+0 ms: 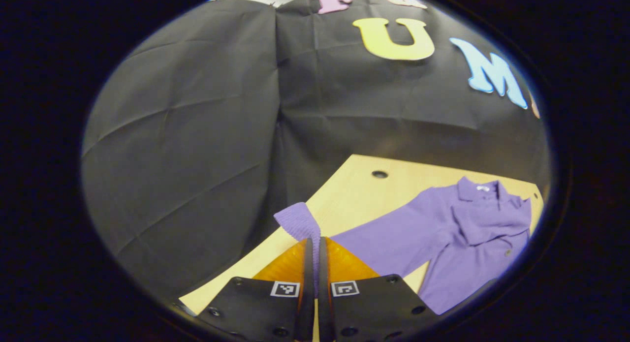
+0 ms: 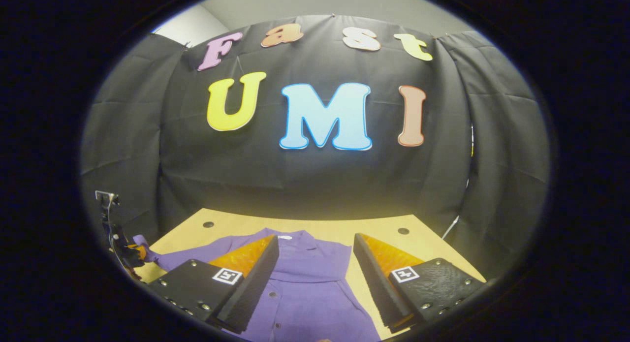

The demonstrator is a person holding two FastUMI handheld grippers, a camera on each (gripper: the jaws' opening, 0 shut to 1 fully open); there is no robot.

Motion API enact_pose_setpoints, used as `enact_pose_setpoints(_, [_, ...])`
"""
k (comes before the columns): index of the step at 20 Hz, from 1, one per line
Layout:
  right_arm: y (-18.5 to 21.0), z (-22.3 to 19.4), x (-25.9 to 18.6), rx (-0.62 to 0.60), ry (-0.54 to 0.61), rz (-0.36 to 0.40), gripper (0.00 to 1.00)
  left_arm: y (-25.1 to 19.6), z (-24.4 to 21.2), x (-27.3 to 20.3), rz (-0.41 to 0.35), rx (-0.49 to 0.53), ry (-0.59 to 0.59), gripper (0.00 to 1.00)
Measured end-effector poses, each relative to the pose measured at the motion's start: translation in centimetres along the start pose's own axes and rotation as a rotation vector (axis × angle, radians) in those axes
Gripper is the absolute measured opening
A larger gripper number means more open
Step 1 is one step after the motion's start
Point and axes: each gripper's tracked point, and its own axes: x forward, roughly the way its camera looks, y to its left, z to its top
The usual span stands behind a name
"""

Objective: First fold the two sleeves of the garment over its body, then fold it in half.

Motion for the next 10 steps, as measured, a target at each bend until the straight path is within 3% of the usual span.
enact_pose_setpoints(10, [-8.1, -2.0, -2.4, 0.028, 0.005, -0.109, 0.94, -21.4, 7.0, -2.3, -0.321, 0.106, -0.126, 0.10])
